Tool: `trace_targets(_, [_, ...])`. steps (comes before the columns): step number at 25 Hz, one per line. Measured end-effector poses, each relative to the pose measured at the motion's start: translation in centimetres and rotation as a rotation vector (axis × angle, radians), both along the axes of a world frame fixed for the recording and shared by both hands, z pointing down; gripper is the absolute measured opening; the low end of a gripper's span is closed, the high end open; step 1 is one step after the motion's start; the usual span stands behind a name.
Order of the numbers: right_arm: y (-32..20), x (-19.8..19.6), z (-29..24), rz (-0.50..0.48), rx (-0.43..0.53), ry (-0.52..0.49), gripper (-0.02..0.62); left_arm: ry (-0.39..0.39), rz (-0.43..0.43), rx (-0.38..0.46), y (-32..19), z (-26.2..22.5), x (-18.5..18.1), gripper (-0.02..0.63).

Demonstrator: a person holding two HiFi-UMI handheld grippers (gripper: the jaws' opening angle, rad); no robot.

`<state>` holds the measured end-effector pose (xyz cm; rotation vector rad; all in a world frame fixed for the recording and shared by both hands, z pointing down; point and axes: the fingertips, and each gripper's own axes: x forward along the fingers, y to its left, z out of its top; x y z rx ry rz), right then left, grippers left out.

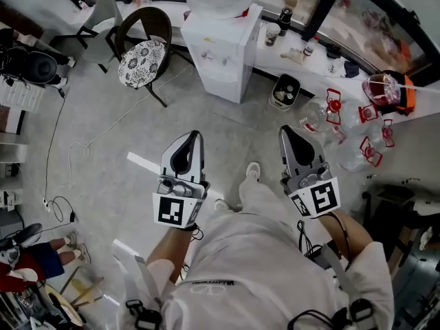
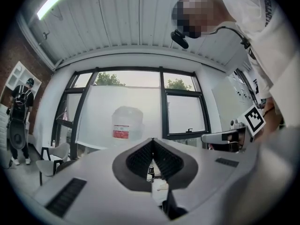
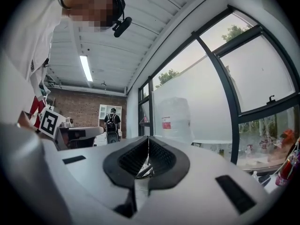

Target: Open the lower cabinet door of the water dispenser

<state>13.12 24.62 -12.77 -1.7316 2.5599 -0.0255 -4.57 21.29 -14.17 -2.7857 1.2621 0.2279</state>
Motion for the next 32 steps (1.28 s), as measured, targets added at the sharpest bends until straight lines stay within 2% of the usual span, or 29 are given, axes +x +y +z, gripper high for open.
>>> trace_targets(6, [-6.4,4.1,4.3,-0.039,-0.029,0.002,0.015,-0.012,-0.007,0.043,-5.3,2.7,4.2,0.000])
trace_targets(11, [-12.7,5.8,11.7,-0.032,-0.044,0.010,0.015,-0.042,0.035,0.023,-10.0,9.5,6.2,0.000])
trace_targets(15, [-17.3,6.3,20.4,-0.022,-0.052,0.012,0.015,-0.048,0.052,0.035,-14.2,17.9,7.3,0.000])
trace_targets(25, [-26.9,5.5,45.9,-0.023,-0.042,-0.027,0.015,-0.083,0.066,0.019,-24.2,45.2,10.1,0.000])
trace_targets(32, [-32.0,4.8,58.1,-0.034,-0.029,-0.015,0.015,-0.097,0.081,0.022,-29.3,57.5,12.3,0.000])
